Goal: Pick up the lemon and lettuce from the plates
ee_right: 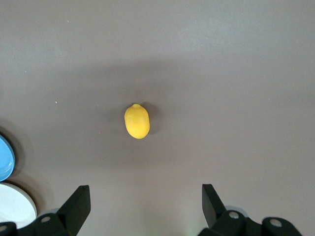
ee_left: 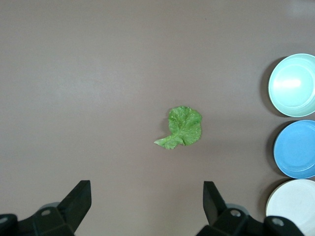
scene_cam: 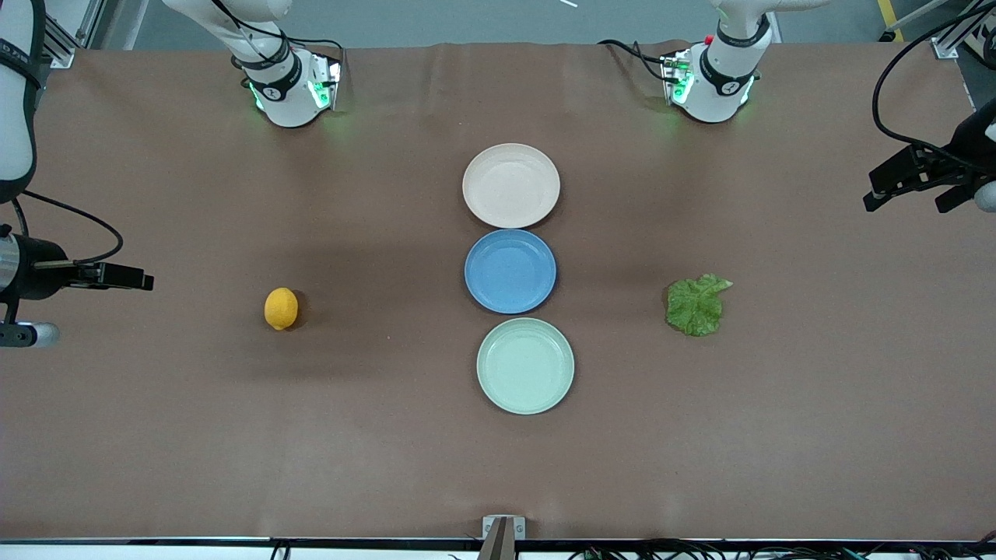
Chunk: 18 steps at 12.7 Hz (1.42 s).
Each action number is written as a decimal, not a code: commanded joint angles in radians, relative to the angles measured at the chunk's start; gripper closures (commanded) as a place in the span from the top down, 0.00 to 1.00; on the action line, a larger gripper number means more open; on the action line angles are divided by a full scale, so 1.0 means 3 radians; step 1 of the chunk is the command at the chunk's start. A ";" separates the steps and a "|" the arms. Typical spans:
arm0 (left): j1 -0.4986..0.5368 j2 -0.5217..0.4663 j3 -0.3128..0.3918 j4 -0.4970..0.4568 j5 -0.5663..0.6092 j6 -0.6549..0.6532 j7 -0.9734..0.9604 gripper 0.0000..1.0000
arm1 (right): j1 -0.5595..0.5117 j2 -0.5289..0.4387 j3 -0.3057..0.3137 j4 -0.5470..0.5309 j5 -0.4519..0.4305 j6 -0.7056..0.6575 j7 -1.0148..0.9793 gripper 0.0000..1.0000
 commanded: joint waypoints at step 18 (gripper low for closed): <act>-0.0026 0.0047 0.0014 0.0130 0.0067 -0.0087 0.0029 1.00 | 0.0511 -0.1521 -0.0524 -0.1641 -0.0047 0.0481 -0.0028 1.00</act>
